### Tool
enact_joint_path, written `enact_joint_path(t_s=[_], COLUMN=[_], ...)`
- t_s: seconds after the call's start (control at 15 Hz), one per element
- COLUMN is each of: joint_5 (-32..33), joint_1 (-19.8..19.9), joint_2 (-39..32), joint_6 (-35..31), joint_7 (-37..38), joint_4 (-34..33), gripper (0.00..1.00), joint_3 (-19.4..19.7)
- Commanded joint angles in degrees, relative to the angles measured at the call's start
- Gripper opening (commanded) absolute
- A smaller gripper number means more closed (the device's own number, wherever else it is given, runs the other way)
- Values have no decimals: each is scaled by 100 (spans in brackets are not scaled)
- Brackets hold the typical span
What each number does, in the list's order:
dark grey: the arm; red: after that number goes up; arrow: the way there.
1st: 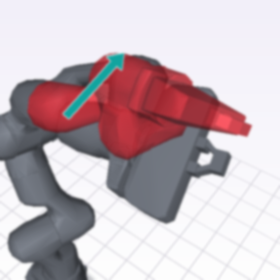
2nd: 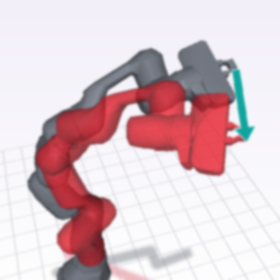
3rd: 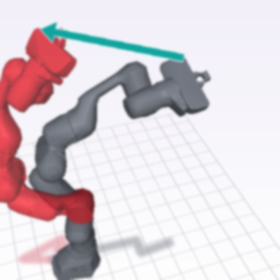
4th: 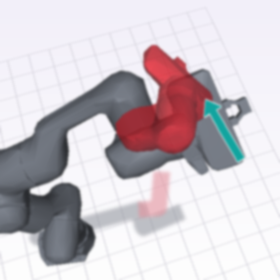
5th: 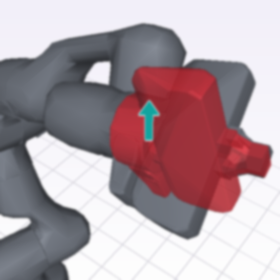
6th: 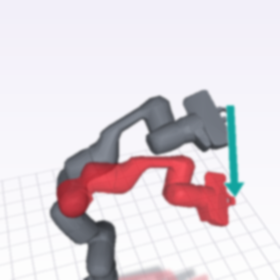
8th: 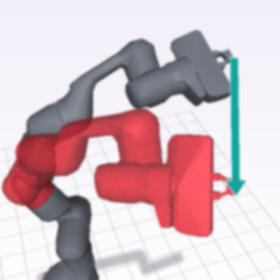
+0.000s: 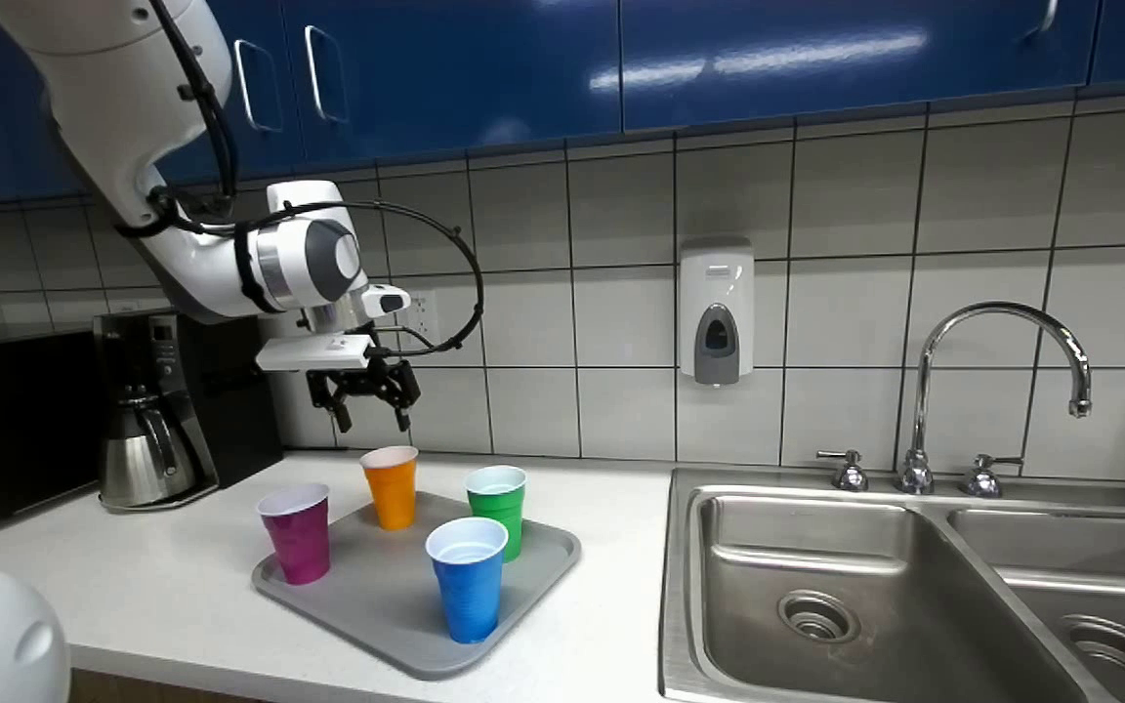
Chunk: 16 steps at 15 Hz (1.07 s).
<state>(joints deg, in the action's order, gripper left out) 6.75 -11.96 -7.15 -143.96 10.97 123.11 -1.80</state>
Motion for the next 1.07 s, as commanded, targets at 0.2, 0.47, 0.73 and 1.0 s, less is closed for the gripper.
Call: enact_joint_path(t_s=[0.2, 0.47, 0.73, 1.0], joint_5=[215, 233, 210, 131], joint_1=[160, 201, 241, 265], joint_2=[1113, 1589, 1987, 2152], joint_6=[-216, -160, -166, -72], joint_7=[80, 59, 64, 26], joint_4=[1129, 1553, 1877, 1970], gripper=[100, 100, 100, 100], joint_3=[-209, -312, -431, -524])
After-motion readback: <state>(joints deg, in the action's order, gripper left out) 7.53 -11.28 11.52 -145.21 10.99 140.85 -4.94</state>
